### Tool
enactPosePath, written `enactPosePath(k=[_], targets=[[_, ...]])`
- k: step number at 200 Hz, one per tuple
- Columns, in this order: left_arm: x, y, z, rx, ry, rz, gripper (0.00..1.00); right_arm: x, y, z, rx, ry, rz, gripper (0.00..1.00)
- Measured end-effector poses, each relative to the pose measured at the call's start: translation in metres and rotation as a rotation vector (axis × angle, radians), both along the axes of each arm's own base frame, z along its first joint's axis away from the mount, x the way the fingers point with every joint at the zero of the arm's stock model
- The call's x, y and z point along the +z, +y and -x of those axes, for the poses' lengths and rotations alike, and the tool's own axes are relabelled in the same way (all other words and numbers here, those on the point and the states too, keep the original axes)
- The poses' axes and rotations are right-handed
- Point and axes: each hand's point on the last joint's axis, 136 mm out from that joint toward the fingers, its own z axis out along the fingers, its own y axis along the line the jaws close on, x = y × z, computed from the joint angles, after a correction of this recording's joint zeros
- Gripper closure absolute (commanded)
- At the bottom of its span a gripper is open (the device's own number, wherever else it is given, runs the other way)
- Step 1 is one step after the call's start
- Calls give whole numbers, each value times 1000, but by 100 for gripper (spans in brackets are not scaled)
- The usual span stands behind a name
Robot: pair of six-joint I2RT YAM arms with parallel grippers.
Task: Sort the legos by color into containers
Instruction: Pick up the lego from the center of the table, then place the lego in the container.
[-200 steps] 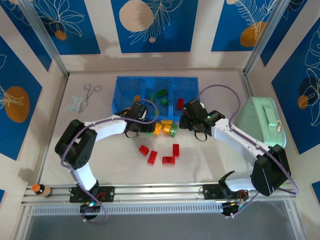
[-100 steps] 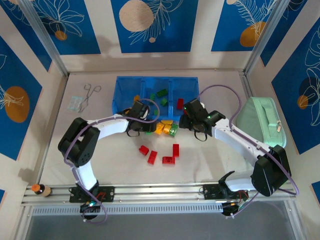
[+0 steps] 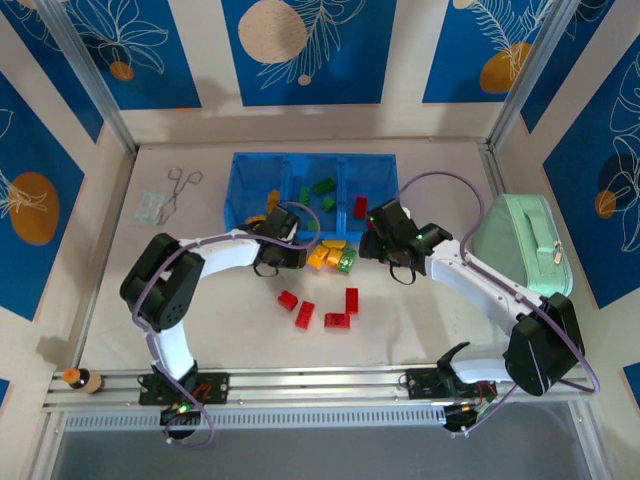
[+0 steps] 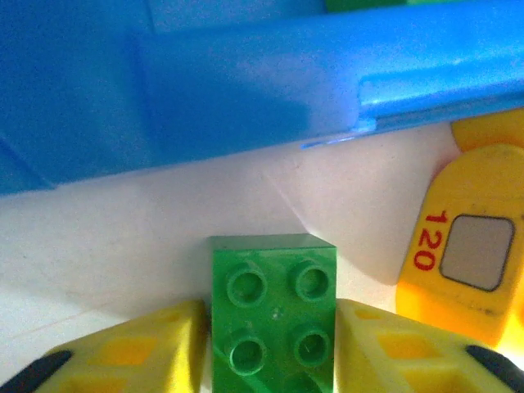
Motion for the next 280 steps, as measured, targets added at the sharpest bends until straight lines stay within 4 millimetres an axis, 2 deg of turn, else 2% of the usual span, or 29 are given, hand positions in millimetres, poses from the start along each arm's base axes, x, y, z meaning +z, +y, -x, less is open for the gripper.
enactPosePath(k=[33,48,66,100,122,143,177,213,221,232,238,262,280], targets=[[4,1,7,-14,7,-18,68,0,0,0,-3,0,-2,31],[13,0,12,-23,6,-18,68,2,0,0,-3,-4,-4,31],[39,-5,8,-40,-33,1,68,1,-2,3,-7,-6,-8,31],[104,-25,-23,-57,-181,70,69,-13,-7,12,-16,27,0,31],[125,-34,-38,-61,-224,92,68,-25,-9,20,-17,62,1,31],[126,-40,-55,-66,-231,84,66,-34,-13,29,-22,84,3,31],[106,-46,-78,-64,-193,44,65,-38,-18,42,-29,86,-15,31],[89,-41,-87,-56,-153,9,63,-39,-20,50,-32,86,-34,31],[89,-42,-92,-51,-151,7,56,-40,-20,51,-31,86,-36,31],[92,-42,-100,-55,-157,2,29,-40,-19,52,-29,87,-38,31],[95,-44,-104,-53,-159,11,21,-39,-18,52,-27,86,-39,32],[110,-48,-111,-57,-187,21,17,-39,-15,54,-17,86,-40,32],[113,-48,-108,-65,-191,20,17,-39,-13,55,-14,86,-43,32]])
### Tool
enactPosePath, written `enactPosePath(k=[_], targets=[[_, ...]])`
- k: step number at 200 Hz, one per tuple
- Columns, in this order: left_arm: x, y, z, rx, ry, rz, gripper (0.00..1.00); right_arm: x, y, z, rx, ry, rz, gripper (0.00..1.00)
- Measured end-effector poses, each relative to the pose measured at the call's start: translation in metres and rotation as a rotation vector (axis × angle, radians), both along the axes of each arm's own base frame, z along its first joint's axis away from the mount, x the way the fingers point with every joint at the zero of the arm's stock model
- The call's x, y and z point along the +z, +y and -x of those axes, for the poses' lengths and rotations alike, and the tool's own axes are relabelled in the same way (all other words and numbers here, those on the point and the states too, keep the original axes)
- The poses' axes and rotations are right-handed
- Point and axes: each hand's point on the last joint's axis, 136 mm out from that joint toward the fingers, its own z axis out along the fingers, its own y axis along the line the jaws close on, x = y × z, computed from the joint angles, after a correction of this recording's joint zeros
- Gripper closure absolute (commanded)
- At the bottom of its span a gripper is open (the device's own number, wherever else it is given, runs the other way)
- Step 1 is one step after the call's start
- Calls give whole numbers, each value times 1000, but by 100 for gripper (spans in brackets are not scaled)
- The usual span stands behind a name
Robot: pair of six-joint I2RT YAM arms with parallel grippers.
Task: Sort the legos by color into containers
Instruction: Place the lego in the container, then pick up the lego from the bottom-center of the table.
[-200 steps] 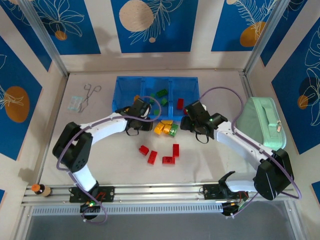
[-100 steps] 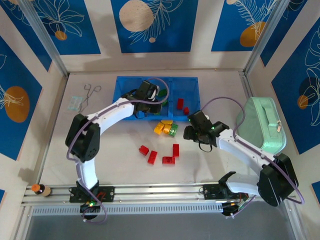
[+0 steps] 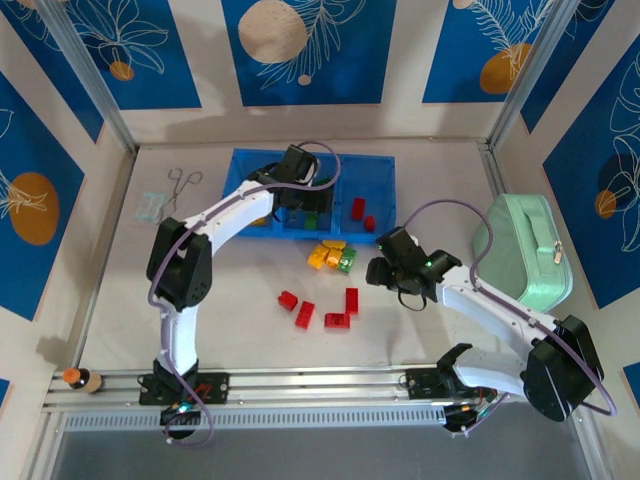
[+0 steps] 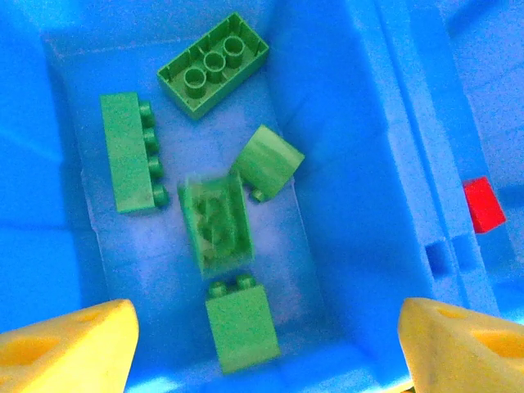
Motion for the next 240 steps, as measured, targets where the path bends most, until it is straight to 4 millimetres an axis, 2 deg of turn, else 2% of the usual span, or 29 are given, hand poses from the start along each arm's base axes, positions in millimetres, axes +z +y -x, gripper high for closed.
enactPosePath(k=[22,56,81,110,134,166,185,209,240], targets=[[-3,5,20,-13,8,-8,17,0,2,0,2,-3,-4,32],[-8,20,72,-46,32,-12,17,3,7,-3,19,-20,-20,32],[-14,38,108,-47,43,6,18,6,21,-2,82,-37,-40,30],[-31,65,143,-24,68,7,18,7,43,4,205,-52,-45,30],[-44,84,169,4,49,50,17,5,74,14,358,-42,-31,30],[-56,110,207,71,7,182,18,14,136,18,583,-42,-59,29],[-54,117,213,107,-4,213,18,18,175,20,708,-46,-55,29],[-36,130,219,165,-62,265,21,16,223,21,847,-39,-47,29],[-39,164,237,274,-77,244,23,7,258,25,966,-2,-23,28]])
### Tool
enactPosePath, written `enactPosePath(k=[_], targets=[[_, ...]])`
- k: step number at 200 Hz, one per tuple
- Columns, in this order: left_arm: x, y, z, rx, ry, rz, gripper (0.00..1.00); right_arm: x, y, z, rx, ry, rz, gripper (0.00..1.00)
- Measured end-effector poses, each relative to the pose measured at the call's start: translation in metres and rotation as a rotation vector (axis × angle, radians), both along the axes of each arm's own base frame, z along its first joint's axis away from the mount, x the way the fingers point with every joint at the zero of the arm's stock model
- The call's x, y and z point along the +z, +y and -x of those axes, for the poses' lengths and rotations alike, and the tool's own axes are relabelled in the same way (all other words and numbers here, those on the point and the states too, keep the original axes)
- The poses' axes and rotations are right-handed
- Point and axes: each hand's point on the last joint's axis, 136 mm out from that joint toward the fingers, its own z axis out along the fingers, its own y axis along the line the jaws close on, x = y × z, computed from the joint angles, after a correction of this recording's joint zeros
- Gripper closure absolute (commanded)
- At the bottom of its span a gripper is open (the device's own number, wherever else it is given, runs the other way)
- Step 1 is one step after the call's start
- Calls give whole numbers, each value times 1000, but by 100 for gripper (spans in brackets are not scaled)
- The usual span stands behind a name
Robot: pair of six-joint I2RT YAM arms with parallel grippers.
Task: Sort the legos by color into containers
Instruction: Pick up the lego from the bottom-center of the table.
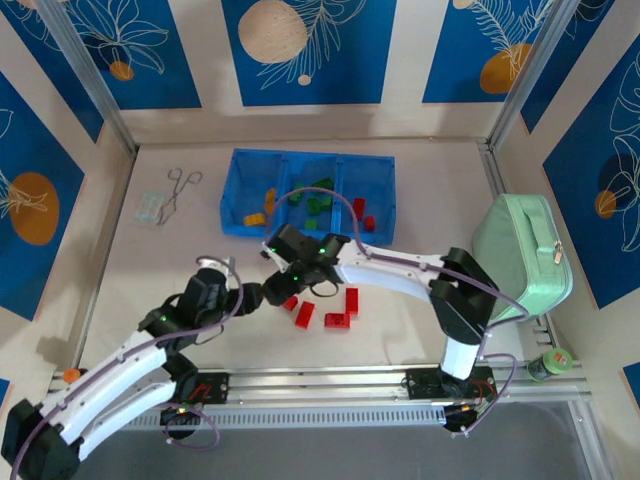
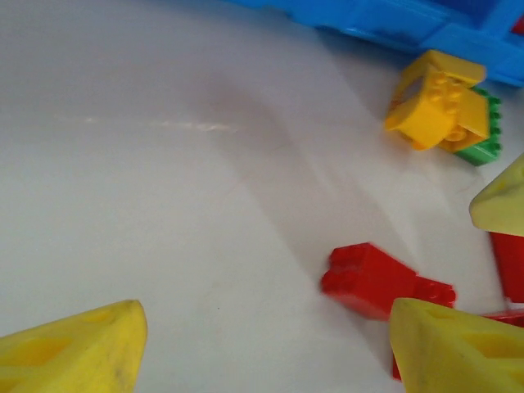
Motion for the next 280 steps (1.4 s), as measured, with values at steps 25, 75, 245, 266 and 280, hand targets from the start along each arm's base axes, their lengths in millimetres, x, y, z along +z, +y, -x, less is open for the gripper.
enactPosePath(k=[25,75,245,266,280], targets=[[2,18,15,53,-10,16,23,-17,13,-2,36,14,68,28],[13,32,24,102,-51,59,25,-62,-4,1,41,71,235,29],[2,32,21,110,-5,11,26,-55,-15,-1,8,23,292,65],[3,32,21,110,-9,14,26,-39,-18,-7,-8,-3,269,64],[4,32,21,110,-16,20,26,-22,-20,-14,-26,-22,233,64]])
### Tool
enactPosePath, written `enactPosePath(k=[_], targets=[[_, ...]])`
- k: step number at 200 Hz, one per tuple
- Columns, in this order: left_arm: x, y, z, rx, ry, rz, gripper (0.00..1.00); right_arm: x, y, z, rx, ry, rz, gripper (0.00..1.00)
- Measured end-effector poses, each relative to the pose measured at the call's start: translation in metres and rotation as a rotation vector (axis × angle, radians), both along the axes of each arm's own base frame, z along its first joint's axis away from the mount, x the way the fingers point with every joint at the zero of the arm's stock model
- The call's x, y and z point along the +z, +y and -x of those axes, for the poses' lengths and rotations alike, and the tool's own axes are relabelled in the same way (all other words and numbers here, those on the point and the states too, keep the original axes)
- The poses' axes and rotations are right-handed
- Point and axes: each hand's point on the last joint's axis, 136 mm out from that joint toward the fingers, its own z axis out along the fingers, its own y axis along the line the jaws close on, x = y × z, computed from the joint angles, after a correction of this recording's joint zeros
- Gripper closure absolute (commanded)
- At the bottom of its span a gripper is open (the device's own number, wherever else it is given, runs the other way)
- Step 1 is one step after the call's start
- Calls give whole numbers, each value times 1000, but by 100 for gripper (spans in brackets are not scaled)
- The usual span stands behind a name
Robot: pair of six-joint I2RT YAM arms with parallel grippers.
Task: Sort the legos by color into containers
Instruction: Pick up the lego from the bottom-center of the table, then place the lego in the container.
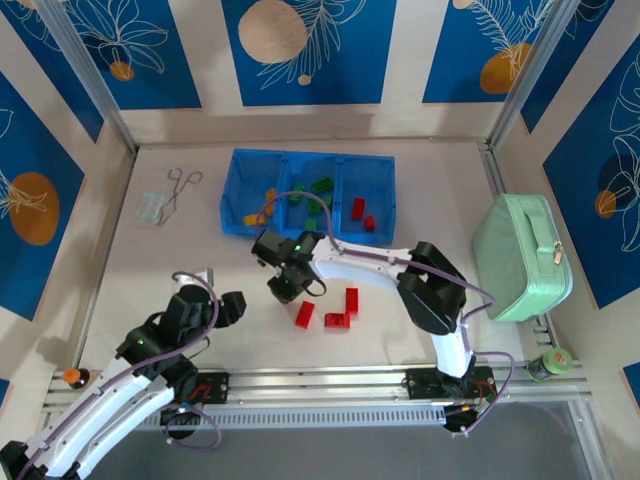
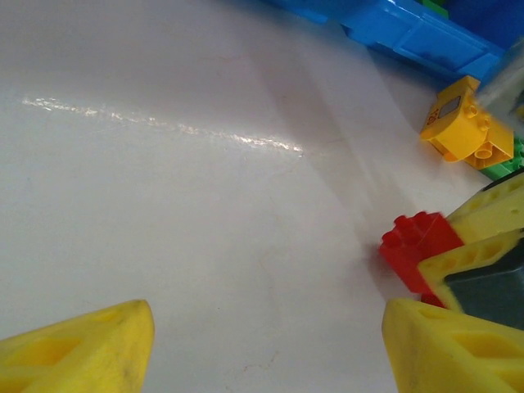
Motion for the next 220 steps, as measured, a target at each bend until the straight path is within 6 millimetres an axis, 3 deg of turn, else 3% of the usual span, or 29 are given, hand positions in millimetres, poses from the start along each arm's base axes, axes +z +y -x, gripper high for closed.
enactPosePath(k=[33,62,104,138,147,167,196,220], targets=[[11,-3,-4,-1,-46,35,27,51,-20,-31,-75,-80,-95,63],[18,-12,-9,-21,-73,68,27,85,-65,-77,-223,-163,-126,63],[8,-33,-12,-98,-22,60,27,94,-144,-136,-464,-190,-114,63],[-8,-54,-9,-182,43,27,27,88,-192,-165,-609,-189,-95,62],[-12,-60,-8,-202,58,18,27,85,-198,-171,-628,-187,-86,57],[-18,-75,-5,-254,87,-2,26,77,-203,-186,-653,-185,-66,34],[-16,-102,-1,-332,104,-21,26,80,-206,-204,-688,-210,-43,30],[-18,-122,-3,-374,116,-30,26,92,-201,-199,-683,-252,-43,30]])
